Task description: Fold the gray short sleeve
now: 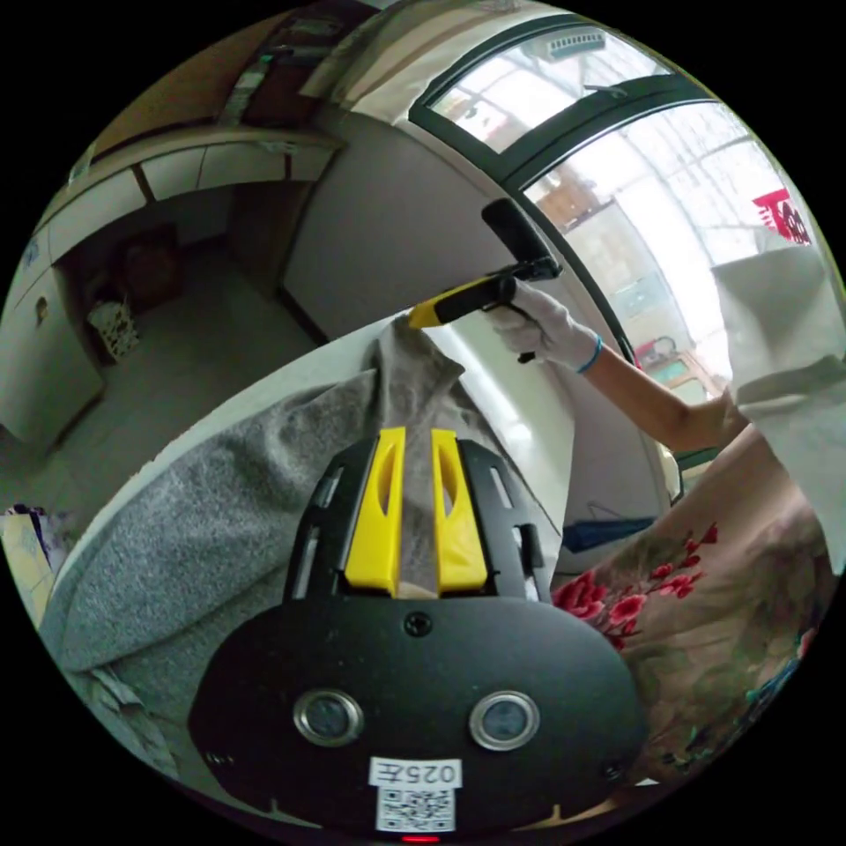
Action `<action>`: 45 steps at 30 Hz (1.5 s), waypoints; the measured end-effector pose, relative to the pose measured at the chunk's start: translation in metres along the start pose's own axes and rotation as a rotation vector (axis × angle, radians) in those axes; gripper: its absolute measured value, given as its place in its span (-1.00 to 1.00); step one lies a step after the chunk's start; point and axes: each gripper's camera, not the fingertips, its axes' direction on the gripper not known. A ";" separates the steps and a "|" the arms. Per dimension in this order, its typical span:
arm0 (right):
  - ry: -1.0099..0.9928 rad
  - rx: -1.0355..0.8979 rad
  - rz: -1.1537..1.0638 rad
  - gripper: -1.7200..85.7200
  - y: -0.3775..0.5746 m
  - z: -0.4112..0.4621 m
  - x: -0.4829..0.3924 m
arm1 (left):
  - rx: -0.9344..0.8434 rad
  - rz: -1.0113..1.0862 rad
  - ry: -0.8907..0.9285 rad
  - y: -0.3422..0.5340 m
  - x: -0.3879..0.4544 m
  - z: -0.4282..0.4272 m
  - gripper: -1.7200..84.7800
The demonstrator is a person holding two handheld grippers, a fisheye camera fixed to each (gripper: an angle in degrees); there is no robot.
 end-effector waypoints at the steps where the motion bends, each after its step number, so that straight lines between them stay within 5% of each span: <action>1: 0.008 0.003 -0.019 -0.88 -0.005 0.000 -0.002 | -0.003 -0.006 -0.009 -0.001 0.002 0.004 -0.93; 9: -0.077 0.048 -0.165 -0.98 -0.014 -0.044 -0.034 | -0.051 -0.002 -0.294 0.018 0.005 -0.032 -0.89; 15: 0.111 -0.010 -0.092 -0.97 0.002 -0.049 -0.031 | -0.221 0.157 -0.449 0.007 0.018 -0.028 -0.88; 19: -0.107 0.038 0.024 -0.94 -0.009 -0.036 0.019 | -0.296 0.262 -0.537 -0.022 0.026 0.005 -0.89; 22: -0.242 0.078 0.067 -0.85 -0.008 -0.025 0.048 | -0.303 0.275 -0.519 -0.039 0.024 0.017 -0.89; 45: -0.028 0.062 0.087 -0.78 0.004 0.035 0.068 | -0.214 0.106 -0.396 -0.161 -0.006 0.000 -0.95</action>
